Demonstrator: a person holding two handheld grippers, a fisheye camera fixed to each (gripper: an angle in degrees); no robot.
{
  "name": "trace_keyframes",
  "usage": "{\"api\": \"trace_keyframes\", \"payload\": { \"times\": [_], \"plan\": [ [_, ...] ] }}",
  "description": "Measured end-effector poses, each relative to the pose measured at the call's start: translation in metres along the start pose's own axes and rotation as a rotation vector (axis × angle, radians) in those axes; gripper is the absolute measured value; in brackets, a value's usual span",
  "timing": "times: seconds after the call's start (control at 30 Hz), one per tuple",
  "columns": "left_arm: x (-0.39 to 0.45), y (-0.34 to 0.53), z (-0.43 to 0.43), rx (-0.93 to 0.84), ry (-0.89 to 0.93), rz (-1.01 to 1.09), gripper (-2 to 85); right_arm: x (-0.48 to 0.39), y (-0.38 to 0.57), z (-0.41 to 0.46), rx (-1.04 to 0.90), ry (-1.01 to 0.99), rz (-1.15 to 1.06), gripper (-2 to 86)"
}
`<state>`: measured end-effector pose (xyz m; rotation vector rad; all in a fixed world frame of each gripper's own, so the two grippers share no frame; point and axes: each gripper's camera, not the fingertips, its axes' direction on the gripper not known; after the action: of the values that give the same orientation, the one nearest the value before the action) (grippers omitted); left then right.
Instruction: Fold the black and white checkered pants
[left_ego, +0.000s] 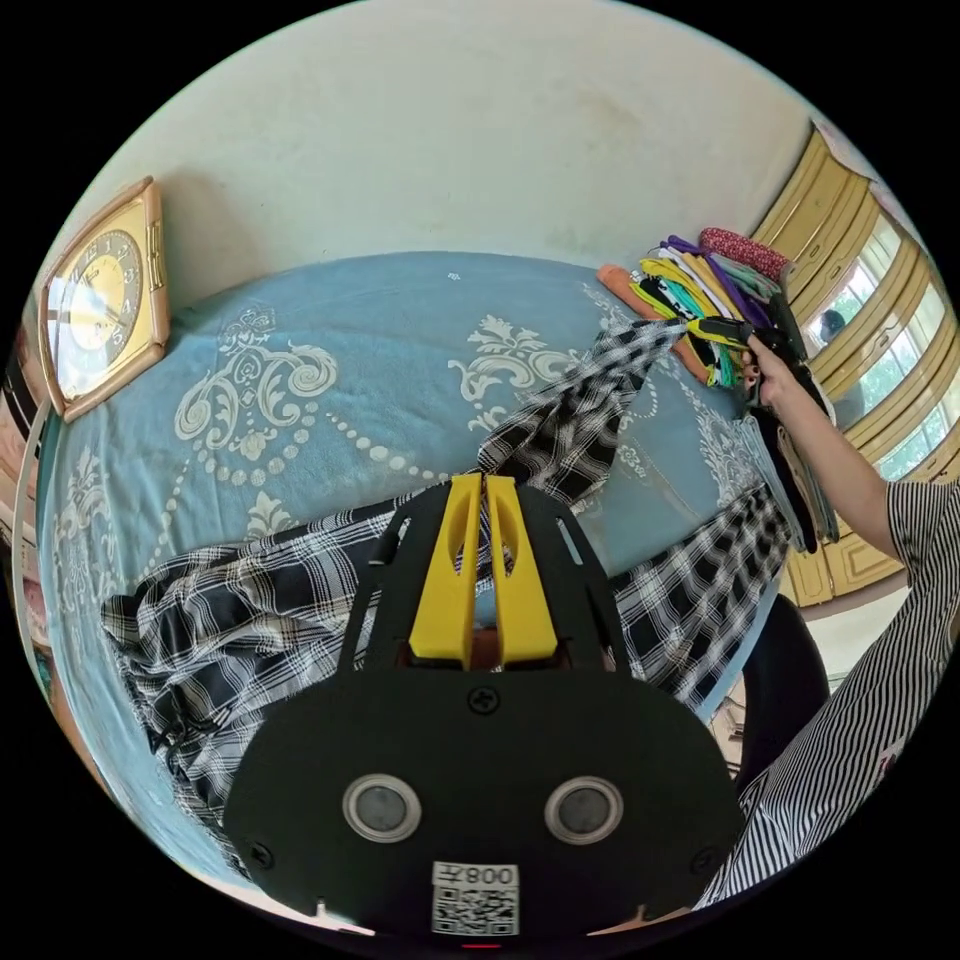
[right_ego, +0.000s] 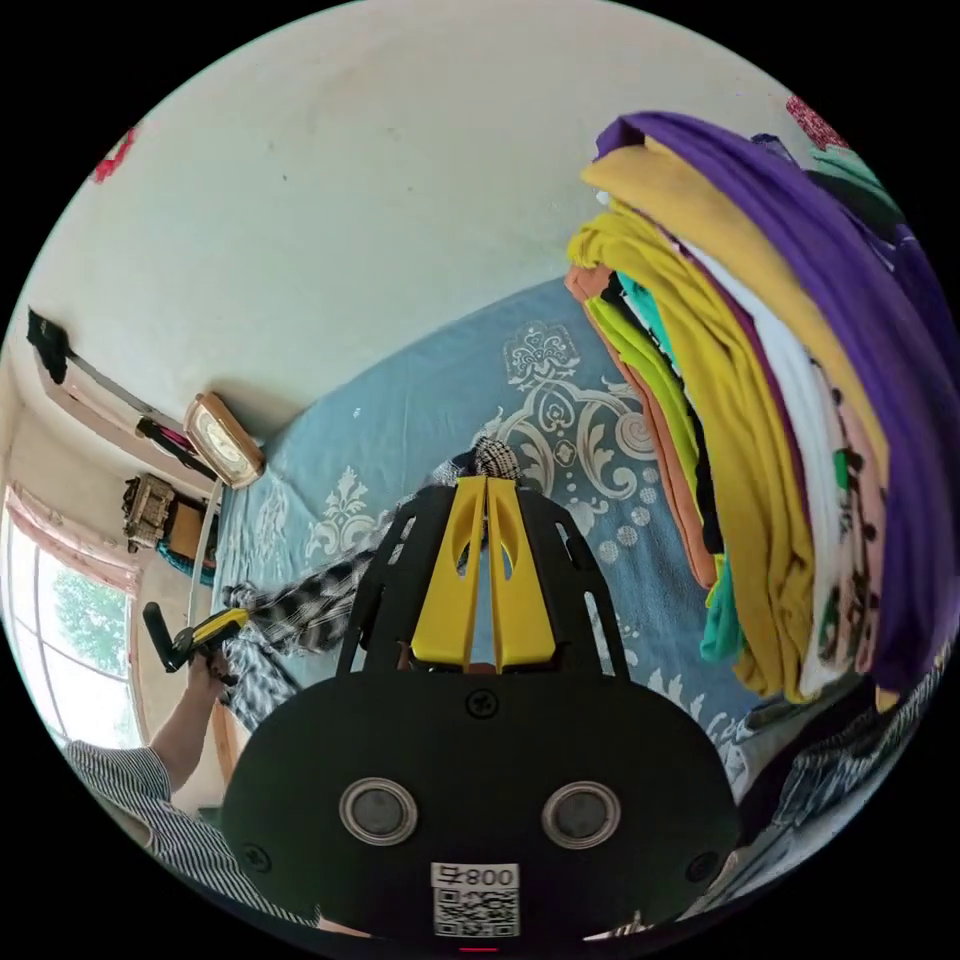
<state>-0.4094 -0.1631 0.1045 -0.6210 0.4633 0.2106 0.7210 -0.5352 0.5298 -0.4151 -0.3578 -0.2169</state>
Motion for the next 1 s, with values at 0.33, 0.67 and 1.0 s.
{"api": "trace_keyframes", "payload": {
  "times": [0.33, 0.67, 1.0],
  "plan": [
    [-0.037, -0.001, -0.045, 0.123, 0.058, 0.0, 1.0, -0.058, 0.009, -0.133, 0.21, 0.042, -0.069, 0.2],
    [-0.091, -0.036, 0.028, -0.086, -0.088, -0.063, 2.2, -0.065, -0.102, 0.017, -0.207, 0.346, -0.029, 4.2],
    [-0.097, 0.03, -0.007, 0.03, 0.039, -0.074, 8.2, -0.1, -0.093, 0.043, -0.239, 0.301, -0.152, 7.1]
  ]
}}
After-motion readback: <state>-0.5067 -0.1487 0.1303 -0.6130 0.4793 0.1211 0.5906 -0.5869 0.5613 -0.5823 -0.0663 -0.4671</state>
